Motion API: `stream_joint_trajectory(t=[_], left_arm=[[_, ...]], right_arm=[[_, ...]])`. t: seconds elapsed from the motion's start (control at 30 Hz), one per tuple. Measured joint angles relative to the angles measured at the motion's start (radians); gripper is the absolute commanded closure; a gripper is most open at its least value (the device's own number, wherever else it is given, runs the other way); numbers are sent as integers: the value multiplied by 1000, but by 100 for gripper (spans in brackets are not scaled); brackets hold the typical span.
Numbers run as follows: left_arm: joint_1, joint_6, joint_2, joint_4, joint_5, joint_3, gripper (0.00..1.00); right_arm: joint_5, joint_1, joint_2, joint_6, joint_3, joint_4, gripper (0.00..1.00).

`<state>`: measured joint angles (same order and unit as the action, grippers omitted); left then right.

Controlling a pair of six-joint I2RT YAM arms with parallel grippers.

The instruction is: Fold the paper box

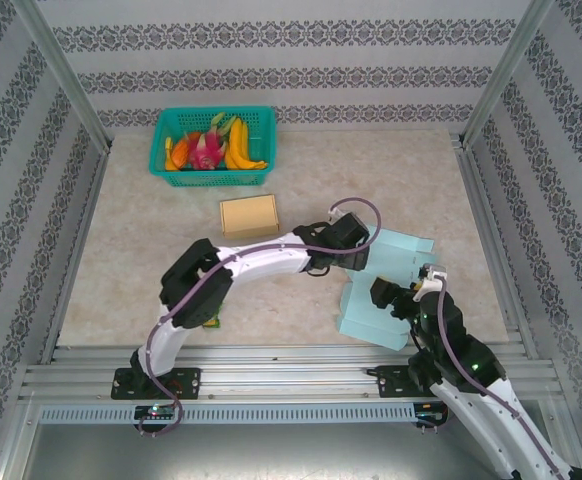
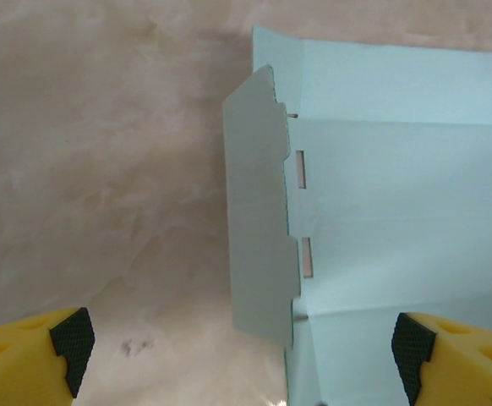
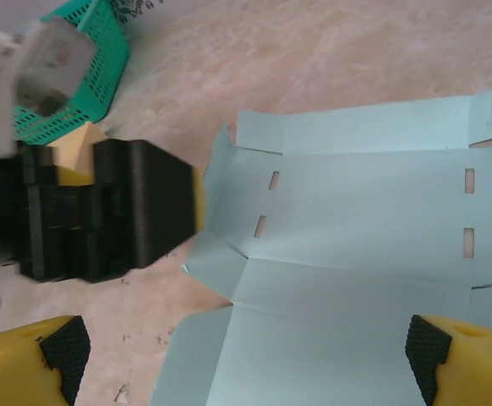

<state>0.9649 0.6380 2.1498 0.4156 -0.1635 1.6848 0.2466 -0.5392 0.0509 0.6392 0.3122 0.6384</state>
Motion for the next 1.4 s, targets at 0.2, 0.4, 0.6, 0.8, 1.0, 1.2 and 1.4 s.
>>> stream_joint_trajectory(t=[0.2, 0.4, 0.6, 0.8, 1.0, 1.2, 1.4], left_arm=[[5, -28, 178, 129, -92, 240, 40], [3, -49, 210, 177, -150, 284, 100], [-1, -71, 178, 165, -183, 255, 100], [-15, -132, -86, 49, -275, 27, 100], [-79, -233, -405, -230, -262, -259, 100], [-129, -396, -607, -545, -186, -600, 100], [-130, -559, -716, -822, -133, -835, 100]], right_arm=[[10, 0, -30, 36, -35, -6, 2], [30, 0, -35, 70, -85, -2, 2], [23, 0, -37, 69, -84, -34, 2], [43, 0, -36, 58, -51, -53, 2], [71, 1, 6, -24, -36, -196, 2], [6, 1, 348, -280, 136, -323, 2], [-141, 17, 717, -653, 478, -426, 8]])
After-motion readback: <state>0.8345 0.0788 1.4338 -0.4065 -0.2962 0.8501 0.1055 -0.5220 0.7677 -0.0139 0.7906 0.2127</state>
